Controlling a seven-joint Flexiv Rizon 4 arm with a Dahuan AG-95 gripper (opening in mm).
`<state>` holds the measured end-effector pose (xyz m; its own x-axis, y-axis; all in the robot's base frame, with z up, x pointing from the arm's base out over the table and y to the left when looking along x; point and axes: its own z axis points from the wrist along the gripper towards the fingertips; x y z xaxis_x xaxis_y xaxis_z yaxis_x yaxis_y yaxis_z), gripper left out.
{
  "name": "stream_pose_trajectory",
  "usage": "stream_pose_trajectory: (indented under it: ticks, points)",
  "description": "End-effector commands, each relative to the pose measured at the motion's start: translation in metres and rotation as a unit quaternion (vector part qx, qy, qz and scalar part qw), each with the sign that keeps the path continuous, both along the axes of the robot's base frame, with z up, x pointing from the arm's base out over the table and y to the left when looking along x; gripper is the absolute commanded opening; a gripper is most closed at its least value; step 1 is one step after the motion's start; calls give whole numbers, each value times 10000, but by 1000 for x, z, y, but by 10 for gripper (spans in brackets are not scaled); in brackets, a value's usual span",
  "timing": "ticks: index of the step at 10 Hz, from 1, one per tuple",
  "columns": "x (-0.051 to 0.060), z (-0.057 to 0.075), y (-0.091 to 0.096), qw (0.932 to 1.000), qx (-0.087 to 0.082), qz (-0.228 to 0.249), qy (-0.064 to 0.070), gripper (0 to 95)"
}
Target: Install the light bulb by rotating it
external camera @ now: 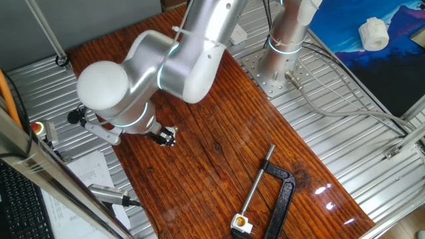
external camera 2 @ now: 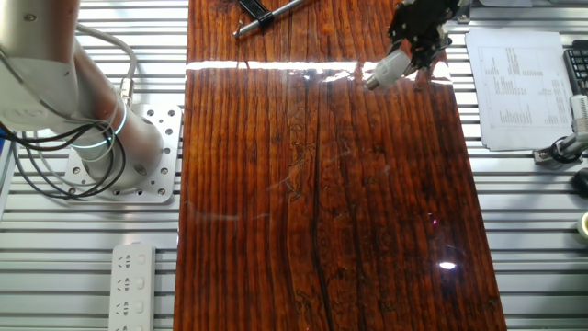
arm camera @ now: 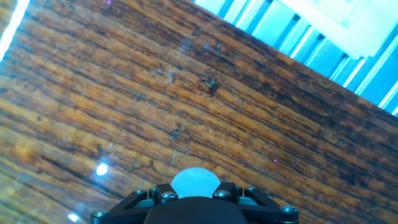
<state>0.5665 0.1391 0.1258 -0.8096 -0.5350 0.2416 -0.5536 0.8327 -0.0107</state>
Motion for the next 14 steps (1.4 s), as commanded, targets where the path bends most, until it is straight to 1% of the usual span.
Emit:
stream_pose_trajectory:
  ticks: [1, 2, 3, 6, 7, 8, 9, 10, 11, 12, 13, 14]
  points:
    - [-2, 0, -1, 9968, 349, 692, -215, 380]
    - [-2, 0, 2, 9957, 515, 714, -295, 380]
    - [-2, 3, 12, 9951, 571, 743, -327, 380]
    - [-8, 11, 46, 9945, 607, 743, -425, 380]
    - [-11, 14, 59, 9939, 634, 757, -482, 380]
    - [-13, 16, 66, 9935, 667, 752, -536, 380]
    - [-19, 19, 82, 9929, 765, 642, -653, 380]
    - [-23, 20, 93, 9923, 770, 597, -760, 380]
    - [-24, 20, 95, 9928, 726, 532, -785, 380]
    - [-24, 19, 91, 9936, 685, 483, -759, 380]
    - [-22, 16, 84, 9938, 676, 540, -698, 380]
    - [-22, 16, 84, 9932, 691, 652, -674, 380]
